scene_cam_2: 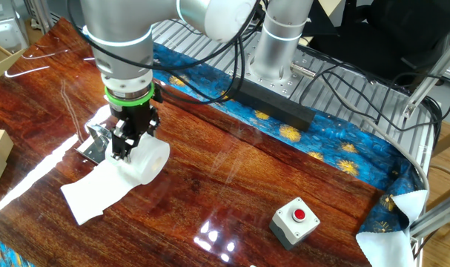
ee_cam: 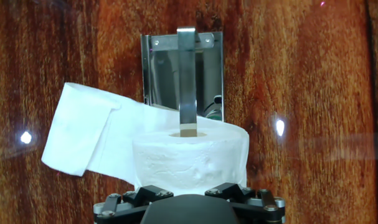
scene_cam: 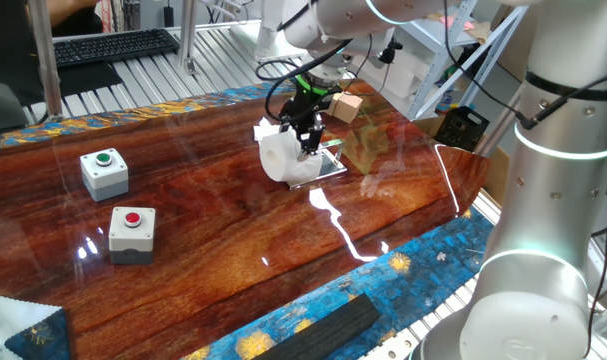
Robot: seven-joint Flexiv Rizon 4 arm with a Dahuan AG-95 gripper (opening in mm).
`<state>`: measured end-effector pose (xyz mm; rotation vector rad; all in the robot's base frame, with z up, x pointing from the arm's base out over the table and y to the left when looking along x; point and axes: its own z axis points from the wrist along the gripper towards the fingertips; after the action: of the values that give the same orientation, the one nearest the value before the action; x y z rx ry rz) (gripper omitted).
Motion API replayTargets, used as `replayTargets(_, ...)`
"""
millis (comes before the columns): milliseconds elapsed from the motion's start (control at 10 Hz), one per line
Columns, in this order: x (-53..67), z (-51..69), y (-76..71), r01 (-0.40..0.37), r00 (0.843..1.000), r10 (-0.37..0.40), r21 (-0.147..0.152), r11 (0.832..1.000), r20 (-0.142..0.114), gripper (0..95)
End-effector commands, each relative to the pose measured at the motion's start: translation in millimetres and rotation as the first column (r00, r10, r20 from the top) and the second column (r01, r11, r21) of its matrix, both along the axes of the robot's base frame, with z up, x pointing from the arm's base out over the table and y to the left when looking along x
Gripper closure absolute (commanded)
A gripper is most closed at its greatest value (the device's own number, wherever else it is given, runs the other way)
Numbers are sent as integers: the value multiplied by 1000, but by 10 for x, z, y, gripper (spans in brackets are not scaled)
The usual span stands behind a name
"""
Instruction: Take the roll of paper down from the shelf
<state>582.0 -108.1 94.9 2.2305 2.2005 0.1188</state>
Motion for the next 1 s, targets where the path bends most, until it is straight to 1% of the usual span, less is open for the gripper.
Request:
replayTargets(100, 27, -17, 3, 2, 1000, -2, -15, 1000, -8, 950)
replayTargets(200, 27, -17, 3, -8, 1000, 8, -17, 1000, -5, 950)
replayTargets(300, 27, -17, 3, -10, 1000, 10, -7, 1000, -1, 950)
replayTargets(400, 27, -17, 3, -1, 1000, 1, -12, 1000, -2, 950)
replayTargets(600, 27, -17, 3, -7, 1000, 7, -7, 1000, -1, 950)
replayTargets(700, 34, -6, 33, 1, 1000, -1, -7, 1000, -2, 950)
replayTargets(800, 45, 11, 103, 6, 1000, -6, -5, 1000, -4, 950)
replayTargets(1000, 60, 4, 240, 28, 1000, -28, -1, 1000, -6, 950)
